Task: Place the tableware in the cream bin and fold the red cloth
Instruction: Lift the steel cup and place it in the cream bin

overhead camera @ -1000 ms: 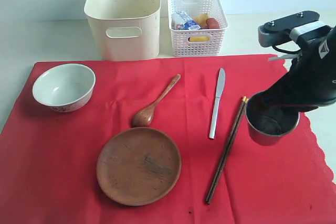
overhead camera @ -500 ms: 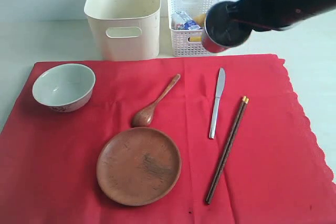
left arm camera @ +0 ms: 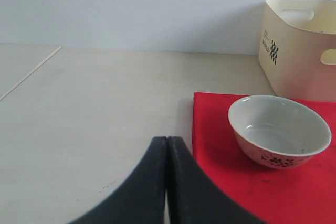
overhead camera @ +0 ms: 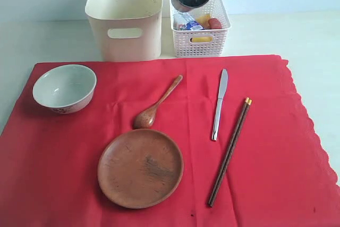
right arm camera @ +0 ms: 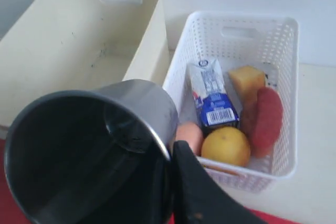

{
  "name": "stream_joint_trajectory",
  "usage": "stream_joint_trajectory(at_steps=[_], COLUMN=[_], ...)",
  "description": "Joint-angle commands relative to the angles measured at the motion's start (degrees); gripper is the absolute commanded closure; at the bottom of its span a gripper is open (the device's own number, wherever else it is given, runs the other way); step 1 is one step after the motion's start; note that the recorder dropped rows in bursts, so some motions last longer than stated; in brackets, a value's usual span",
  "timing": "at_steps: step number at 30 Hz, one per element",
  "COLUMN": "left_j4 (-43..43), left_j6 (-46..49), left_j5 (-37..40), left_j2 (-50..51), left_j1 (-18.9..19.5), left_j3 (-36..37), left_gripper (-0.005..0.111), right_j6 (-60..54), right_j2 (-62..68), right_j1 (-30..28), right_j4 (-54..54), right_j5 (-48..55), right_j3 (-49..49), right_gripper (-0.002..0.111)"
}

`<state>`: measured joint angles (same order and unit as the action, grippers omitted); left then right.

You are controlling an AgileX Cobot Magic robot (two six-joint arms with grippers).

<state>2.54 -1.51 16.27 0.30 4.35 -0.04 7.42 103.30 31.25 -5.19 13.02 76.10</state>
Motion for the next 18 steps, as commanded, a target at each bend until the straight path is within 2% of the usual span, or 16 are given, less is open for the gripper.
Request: stream_joint_trajectory(at_steps=[1, 6, 18], left_j4=[-0.2, -0.2, -0.2], left_j6=[-0.5, -0.5, -0.5], left_j5=[-0.5, -0.5, -0.5], left_j2=[-0.3, -0.3, -0.3], left_j1=[-0.3, -0.3, -0.3], left_j3=[0.0, 0.0, 0.0], left_gripper=[0.106, 0.106, 0.106], right_j6=[-2.0, -3.4, -6.4], right_j2=[4.8, 9.1, 20.6], right_j1=[0.8, 1.7, 7.3], right_j4=[-0.8, -0.6, 1.4], right_j5=[-3.8, -10.0, -8.3], right_j3=[5.9, 10.4, 21.5], right_gripper=[0.108, 0.108, 0.108])
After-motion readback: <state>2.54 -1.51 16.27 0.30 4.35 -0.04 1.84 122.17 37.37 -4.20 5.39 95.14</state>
